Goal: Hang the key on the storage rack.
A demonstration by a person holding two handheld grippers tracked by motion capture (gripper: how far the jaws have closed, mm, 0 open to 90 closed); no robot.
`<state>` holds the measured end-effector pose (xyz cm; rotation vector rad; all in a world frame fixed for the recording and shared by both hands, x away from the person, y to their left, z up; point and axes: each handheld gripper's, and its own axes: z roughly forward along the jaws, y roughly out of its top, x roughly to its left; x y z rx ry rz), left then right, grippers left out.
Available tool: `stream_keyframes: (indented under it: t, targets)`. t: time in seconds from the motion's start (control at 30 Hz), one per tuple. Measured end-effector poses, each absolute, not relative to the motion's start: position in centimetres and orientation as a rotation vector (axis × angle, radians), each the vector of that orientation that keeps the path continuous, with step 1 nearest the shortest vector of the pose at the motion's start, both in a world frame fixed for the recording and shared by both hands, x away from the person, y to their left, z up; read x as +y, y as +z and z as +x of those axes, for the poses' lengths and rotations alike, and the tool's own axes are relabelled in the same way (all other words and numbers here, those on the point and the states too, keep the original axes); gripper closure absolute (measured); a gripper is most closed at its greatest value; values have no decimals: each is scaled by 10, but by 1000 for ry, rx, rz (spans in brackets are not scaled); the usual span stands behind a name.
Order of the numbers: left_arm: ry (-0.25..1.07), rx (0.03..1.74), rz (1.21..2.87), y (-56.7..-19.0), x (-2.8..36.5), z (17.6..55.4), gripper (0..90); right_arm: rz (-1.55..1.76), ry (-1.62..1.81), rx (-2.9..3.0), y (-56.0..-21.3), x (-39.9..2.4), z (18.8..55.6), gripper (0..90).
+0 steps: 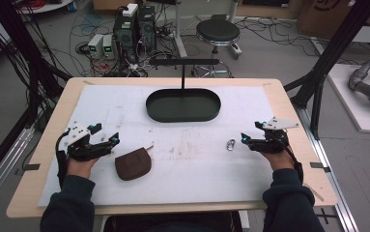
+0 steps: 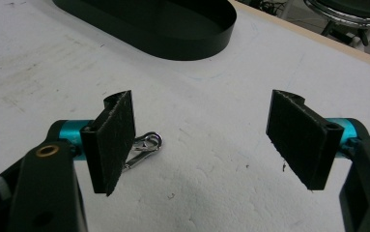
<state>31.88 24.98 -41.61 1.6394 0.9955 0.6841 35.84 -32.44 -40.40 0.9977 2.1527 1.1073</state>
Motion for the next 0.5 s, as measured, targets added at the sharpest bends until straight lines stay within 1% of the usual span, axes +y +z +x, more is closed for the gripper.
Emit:
stream_keyframes:
  t: [0.27, 0.37, 0.4, 0.47, 0.5]
  targets:
    - [679, 1015, 1632, -418, 250, 322, 223, 952, 1095, 2206, -407, -321, 357, 288]
    - [674, 1017, 1640, -418, 249, 322, 225, 925, 1090, 2228, -408, -324, 355, 358]
    - [674, 1017, 1640, -418, 249, 322, 226, 925, 1090, 2228, -408, -324, 355, 358]
    - [666, 1013, 1637, -418, 249, 321, 233, 911, 1069, 2250, -408, -326, 354, 467]
    - [664, 1009, 1634, -417, 249, 322, 234, 910, 1062, 2256, -408, -327, 354, 490]
